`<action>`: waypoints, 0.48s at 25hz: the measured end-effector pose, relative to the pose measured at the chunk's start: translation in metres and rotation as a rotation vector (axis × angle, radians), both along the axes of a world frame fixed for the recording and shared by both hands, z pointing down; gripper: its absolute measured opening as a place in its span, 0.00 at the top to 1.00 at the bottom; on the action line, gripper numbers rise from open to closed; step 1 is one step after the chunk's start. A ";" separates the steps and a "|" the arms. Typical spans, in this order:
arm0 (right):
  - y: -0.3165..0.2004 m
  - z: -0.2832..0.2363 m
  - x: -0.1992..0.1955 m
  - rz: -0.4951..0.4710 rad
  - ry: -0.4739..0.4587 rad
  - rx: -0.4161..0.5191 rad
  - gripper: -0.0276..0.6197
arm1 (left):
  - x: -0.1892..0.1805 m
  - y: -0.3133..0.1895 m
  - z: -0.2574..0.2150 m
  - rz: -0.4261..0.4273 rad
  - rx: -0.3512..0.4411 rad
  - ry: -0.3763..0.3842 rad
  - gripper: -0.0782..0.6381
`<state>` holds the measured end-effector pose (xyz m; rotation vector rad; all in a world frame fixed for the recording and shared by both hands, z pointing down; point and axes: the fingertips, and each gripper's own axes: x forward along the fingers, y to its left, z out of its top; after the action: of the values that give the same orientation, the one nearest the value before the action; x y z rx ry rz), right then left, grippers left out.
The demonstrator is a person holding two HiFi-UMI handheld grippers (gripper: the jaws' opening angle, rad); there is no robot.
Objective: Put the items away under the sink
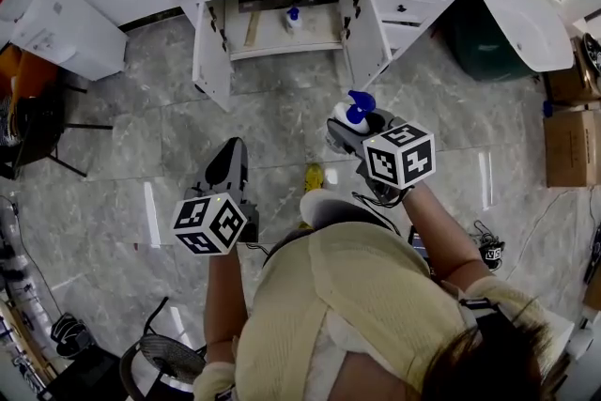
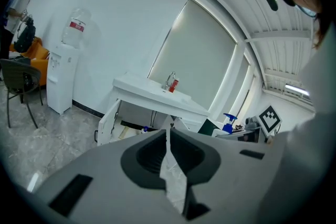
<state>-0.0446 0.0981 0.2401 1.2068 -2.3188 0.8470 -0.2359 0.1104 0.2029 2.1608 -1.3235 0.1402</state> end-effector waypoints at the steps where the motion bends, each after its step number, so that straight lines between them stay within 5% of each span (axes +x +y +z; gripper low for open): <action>1: -0.007 0.000 0.003 0.002 0.000 0.000 0.62 | 0.003 -0.008 0.000 0.003 -0.001 -0.003 0.81; 12: -0.069 0.007 0.023 0.008 -0.015 -0.017 0.62 | 0.035 -0.080 0.008 0.041 -0.021 -0.041 0.83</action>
<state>-0.0220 0.0287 0.2474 1.2077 -2.3154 0.8802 -0.2011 0.0301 0.2113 2.1787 -1.2944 0.2148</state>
